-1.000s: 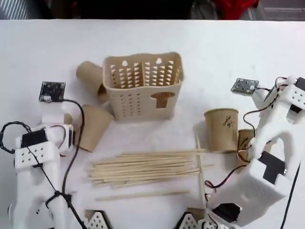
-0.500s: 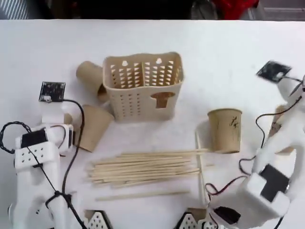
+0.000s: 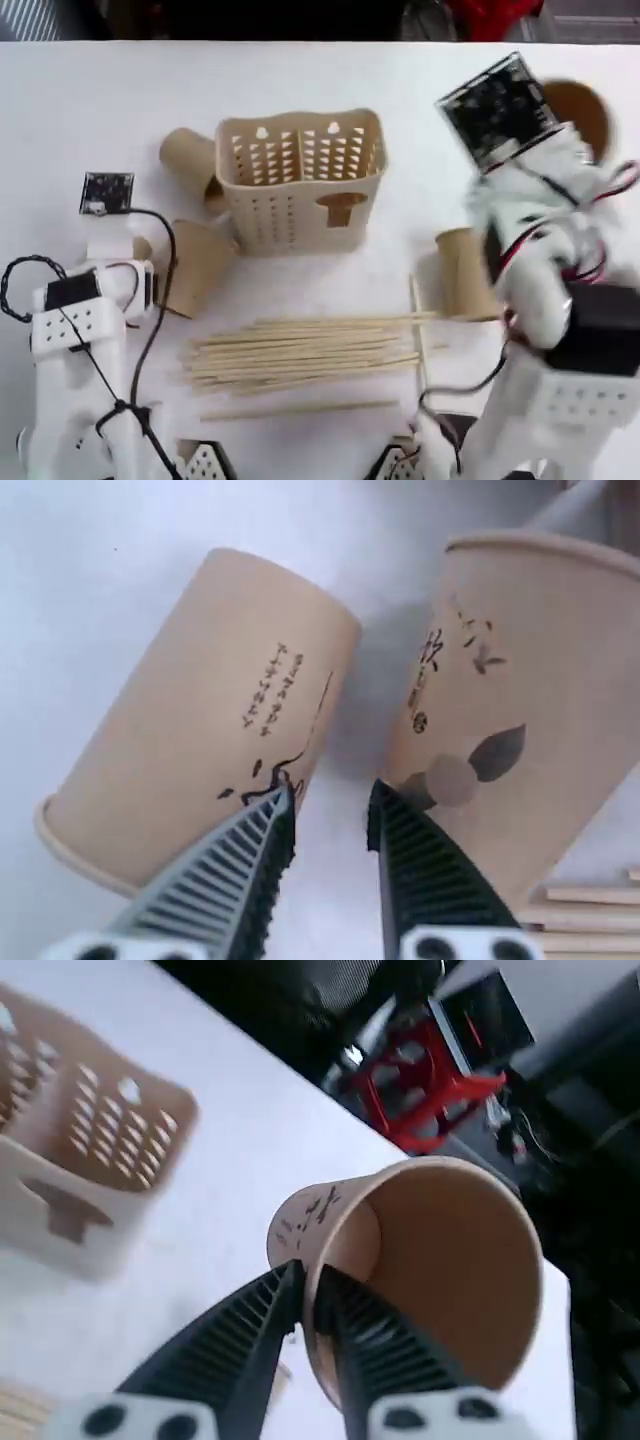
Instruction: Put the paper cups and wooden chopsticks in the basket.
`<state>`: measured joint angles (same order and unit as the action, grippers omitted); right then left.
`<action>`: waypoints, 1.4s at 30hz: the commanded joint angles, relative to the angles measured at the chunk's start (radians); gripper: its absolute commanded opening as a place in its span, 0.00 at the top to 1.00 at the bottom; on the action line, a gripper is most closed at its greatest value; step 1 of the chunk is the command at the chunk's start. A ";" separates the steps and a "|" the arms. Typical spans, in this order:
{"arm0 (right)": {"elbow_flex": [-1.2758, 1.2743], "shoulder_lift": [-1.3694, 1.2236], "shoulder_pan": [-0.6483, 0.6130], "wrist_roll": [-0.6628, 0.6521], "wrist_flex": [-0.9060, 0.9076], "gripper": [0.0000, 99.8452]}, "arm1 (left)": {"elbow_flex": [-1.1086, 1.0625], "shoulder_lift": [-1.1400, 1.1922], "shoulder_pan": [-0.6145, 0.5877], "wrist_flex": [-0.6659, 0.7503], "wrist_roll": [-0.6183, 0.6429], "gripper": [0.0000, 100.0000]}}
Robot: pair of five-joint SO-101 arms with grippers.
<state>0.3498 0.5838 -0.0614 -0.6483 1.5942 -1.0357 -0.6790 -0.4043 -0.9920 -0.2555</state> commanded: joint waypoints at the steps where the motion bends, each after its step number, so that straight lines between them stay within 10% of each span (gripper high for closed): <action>1: 0.028 -0.036 -0.151 0.130 -0.071 0.98 | -0.034 -0.035 0.012 0.077 0.014 0.86; 42: 0.018 -0.484 -0.412 0.273 -0.361 0.98 | -0.063 -0.036 0.015 0.100 0.014 0.86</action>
<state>0.3575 0.1005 -0.4664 -0.3751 1.2213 -1.1047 -0.6805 -0.4043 -0.9152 -0.2524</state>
